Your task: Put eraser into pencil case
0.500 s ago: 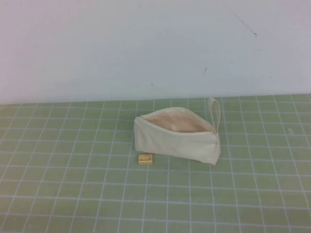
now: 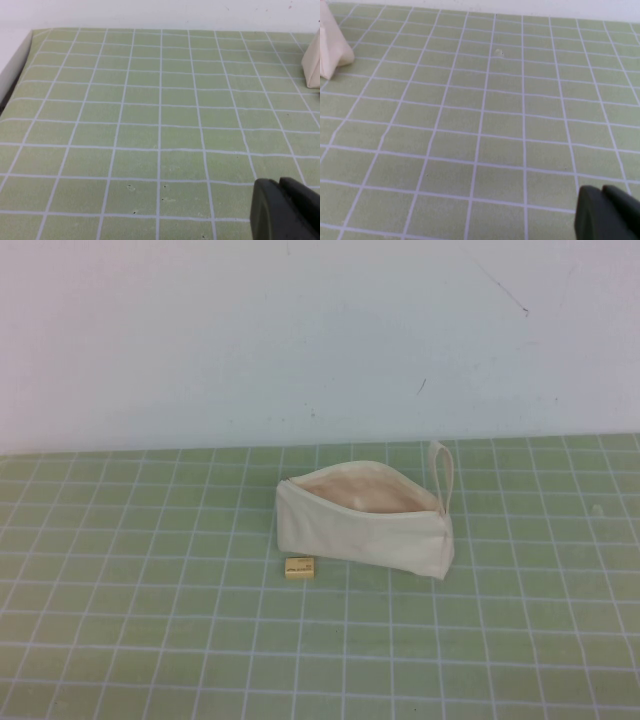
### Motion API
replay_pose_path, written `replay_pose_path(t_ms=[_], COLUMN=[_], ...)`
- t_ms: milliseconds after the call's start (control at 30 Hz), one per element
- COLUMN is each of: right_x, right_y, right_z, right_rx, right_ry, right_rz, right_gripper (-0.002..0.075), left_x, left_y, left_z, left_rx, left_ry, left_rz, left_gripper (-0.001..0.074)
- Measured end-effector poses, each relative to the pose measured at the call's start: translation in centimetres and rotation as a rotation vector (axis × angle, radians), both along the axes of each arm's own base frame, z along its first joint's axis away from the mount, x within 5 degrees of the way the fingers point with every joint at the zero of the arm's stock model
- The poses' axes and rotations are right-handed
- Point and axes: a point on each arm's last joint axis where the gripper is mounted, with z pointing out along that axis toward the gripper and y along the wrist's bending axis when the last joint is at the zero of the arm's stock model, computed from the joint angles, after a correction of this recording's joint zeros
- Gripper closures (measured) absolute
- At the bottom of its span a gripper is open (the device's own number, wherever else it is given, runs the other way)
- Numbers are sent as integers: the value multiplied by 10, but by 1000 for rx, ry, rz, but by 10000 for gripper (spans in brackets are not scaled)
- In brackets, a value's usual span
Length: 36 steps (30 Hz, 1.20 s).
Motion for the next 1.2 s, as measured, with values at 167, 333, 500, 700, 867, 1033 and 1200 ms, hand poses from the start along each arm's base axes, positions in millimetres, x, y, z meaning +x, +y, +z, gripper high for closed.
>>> replay_pose_path(t_ms=[167, 333, 500, 700, 867, 1033, 1200], right_x=[0, 0, 0, 0, 0, 0, 0], right_y=[0, 0, 0, 0, 0, 0, 0], right_z=[0, 0, 0, 0, 0, 0, 0], right_rx=[0, 0, 0, 0, 0, 0, 0], right_ry=[0, 0, 0, 0, 0, 0, 0], right_rz=[0, 0, 0, 0, 0, 0, 0], right_gripper=[727, 727, 727, 727, 727, 727, 727], left_x=[0, 0, 0, 2, 4, 2, -3], left_y=[0, 0, 0, 1, 2, 4, 5], left_z=[0, 0, 0, 4, 25, 48, 61], left_rx=[0, 6, 6, 5, -2, -12, -21], left_ry=[0, 0, 0, -61, -290, -542, -700], left_rz=[0, 0, 0, 6, 26, 47, 60], left_gripper=[736, 736, 736, 736, 736, 736, 736])
